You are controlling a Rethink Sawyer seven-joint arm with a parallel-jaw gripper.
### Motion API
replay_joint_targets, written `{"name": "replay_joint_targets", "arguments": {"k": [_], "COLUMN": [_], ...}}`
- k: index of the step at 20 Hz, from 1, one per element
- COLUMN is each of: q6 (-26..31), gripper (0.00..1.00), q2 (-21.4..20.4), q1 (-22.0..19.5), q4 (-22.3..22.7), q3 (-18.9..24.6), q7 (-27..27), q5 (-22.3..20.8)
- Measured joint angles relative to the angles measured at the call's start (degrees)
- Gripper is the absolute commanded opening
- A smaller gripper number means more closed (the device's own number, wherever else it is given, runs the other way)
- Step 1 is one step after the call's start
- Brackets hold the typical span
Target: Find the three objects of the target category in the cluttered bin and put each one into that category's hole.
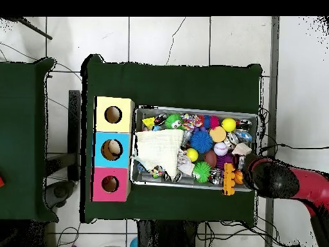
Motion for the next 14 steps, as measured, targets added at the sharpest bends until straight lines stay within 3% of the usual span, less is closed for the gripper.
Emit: {"name": "replay_joint_targets", "arguments": {"k": [14], "q6": [-0.44], "gripper": [1.0], "q2": [4.67], "q1": [1.19], "q4": [-0.02], "q3": [0.0], "q7": [0.0], "q5": [-4.09]}}
